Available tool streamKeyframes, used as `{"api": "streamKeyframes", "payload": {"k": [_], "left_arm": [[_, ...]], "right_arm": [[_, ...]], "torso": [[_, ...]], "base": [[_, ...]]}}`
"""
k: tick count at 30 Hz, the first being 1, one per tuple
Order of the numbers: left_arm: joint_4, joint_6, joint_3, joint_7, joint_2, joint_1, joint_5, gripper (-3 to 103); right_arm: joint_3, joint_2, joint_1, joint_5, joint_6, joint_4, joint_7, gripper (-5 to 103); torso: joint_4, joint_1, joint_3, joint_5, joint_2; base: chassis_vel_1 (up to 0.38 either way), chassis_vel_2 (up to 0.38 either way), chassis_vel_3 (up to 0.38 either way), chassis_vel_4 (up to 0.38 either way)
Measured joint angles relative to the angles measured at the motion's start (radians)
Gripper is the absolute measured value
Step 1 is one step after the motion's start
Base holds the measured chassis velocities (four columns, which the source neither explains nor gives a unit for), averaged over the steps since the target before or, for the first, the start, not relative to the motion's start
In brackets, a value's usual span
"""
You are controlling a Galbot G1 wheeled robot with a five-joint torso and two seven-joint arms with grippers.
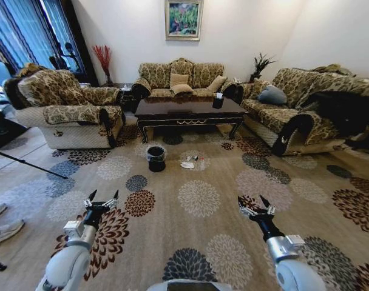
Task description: Move to the front of the table and pick up the trash from the floor, then place it into the trash bin.
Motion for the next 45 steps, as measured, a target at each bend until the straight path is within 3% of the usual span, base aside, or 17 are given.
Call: {"api": "streamKeyframes", "payload": {"k": [19, 45], "left_arm": [[0.022, 0.005, 0.028, -0.001, 0.018, -0.019, -0.007, 100], [0.016, -0.011, 0.012, 0.001, -0.022, 0.019, 0.008, 100]], "right_arm": [[-0.01, 0.03, -0.035, -0.055, 0.011, 0.026, 0.002, 100], [-0.051, 0.014, -0.019, -0.063, 0.01, 0.005, -0.006, 100]], "torso": [[-0.0001, -0.034, -0.046, 0.0, -0.08], [0.0001, -0.081, -0.115, 0.0, -0.196]], "base": [[0.0, 0.0, 0.0, 0.0], [0.0, 0.0, 0.0, 0.0]]}}
